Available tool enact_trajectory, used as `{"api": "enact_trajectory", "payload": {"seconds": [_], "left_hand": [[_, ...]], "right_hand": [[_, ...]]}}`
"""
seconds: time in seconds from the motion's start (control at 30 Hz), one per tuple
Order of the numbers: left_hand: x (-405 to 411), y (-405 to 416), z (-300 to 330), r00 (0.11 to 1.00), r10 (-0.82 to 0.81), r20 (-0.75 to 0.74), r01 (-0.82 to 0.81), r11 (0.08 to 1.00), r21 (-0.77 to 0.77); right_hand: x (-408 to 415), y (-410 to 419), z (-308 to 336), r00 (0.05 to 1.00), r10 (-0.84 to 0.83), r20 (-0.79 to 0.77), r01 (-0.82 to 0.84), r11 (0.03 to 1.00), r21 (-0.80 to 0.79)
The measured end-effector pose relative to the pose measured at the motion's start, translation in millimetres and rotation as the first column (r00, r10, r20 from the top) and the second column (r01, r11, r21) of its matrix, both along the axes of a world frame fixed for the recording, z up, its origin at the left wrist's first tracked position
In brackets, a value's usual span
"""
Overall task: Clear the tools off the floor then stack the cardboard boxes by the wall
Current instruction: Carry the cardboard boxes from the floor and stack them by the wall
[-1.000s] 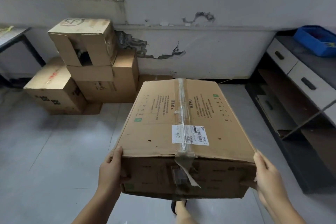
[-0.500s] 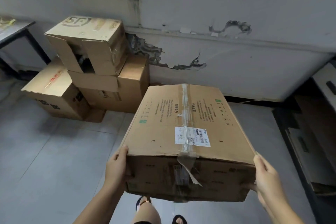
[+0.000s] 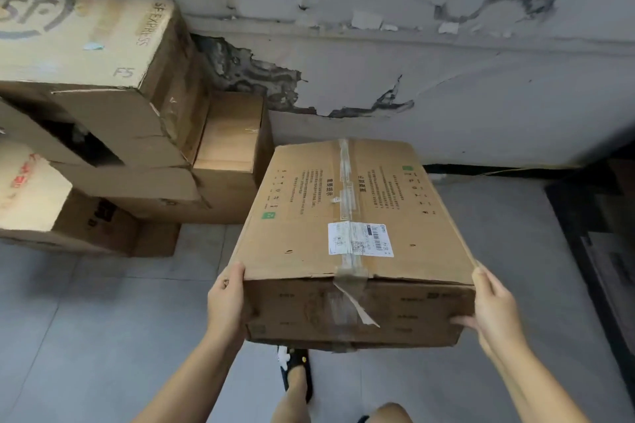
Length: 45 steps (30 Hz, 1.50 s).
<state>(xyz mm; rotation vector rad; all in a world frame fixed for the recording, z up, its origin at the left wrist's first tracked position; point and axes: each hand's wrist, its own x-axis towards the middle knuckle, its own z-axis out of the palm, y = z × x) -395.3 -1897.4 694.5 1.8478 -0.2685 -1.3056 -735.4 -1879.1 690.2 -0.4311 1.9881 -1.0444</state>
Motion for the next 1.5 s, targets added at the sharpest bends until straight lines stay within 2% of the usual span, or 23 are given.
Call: {"api": "enact_trajectory", "payload": {"seconds": [0.17, 0.3, 0.47, 0.6, 0.67, 0.77, 0.83, 0.93, 1.03, 1.13, 1.3, 1.4, 1.5], "left_hand": [[1.3, -78.8, -59.9, 1.0, 0.015, -0.011, -0.015, 1.0, 0.02], [6.3, -120.3, -132.0, 1.0, 0.009, 0.022, -0.01, 0.999, 0.046], [-0.3, -123.5, -211.3, 0.999, 0.021, 0.033, -0.024, 0.995, 0.092], [1.7, -121.4, -261.6, 0.995, 0.097, 0.004, -0.096, 0.976, 0.195], [11.4, -135.7, -286.5, 0.992, 0.118, -0.045, -0.104, 0.966, 0.238], [25.0, -166.9, -318.0, 0.942, 0.198, -0.272, -0.139, 0.966, 0.219], [31.3, -194.7, -332.2, 0.891, 0.267, -0.368, -0.209, 0.959, 0.191], [35.6, -233.7, -353.0, 0.864, 0.308, -0.399, -0.253, 0.95, 0.184], [30.4, -243.0, -370.4, 0.896, 0.317, -0.31, -0.277, 0.946, 0.166], [27.4, -229.2, -379.2, 0.959, 0.222, -0.176, -0.2, 0.97, 0.137], [43.2, -226.4, -364.5, 0.987, 0.086, -0.135, -0.049, 0.965, 0.256], [45.6, -218.5, -323.3, 0.995, -0.102, 0.006, 0.096, 0.95, 0.297], [42.4, -200.0, -256.3, 0.949, -0.306, 0.078, 0.283, 0.934, 0.216]], "right_hand": [[7.6, -72.5, -66.5, 0.999, -0.045, 0.016, 0.044, 0.998, 0.054], [11.3, -115.3, -139.1, 0.997, -0.048, 0.057, 0.043, 0.996, 0.076], [16.2, -135.8, -228.0, 0.996, -0.07, 0.057, 0.063, 0.991, 0.121], [24.4, -142.7, -276.0, 0.994, 0.056, 0.095, -0.072, 0.983, 0.167], [29.9, -151.7, -295.0, 0.992, 0.101, 0.079, -0.113, 0.979, 0.171], [38.3, -170.2, -326.6, 0.989, 0.131, 0.068, -0.14, 0.979, 0.15], [44.7, -186.5, -345.1, 0.986, 0.147, 0.079, -0.156, 0.979, 0.134], [49.7, -211.8, -370.3, 0.987, 0.142, 0.071, -0.148, 0.984, 0.1], [48.2, -215.1, -394.0, 0.984, 0.164, 0.064, -0.17, 0.982, 0.086], [41.9, -208.2, -402.8, 0.979, 0.195, 0.051, -0.199, 0.975, 0.096], [41.4, -218.3, -379.0, 0.962, 0.27, 0.045, -0.274, 0.942, 0.196], [51.6, -212.3, -332.5, 0.946, 0.323, -0.04, -0.302, 0.915, 0.267], [69.5, -194.5, -263.6, 0.909, 0.418, -0.012, -0.406, 0.89, 0.207]]}}
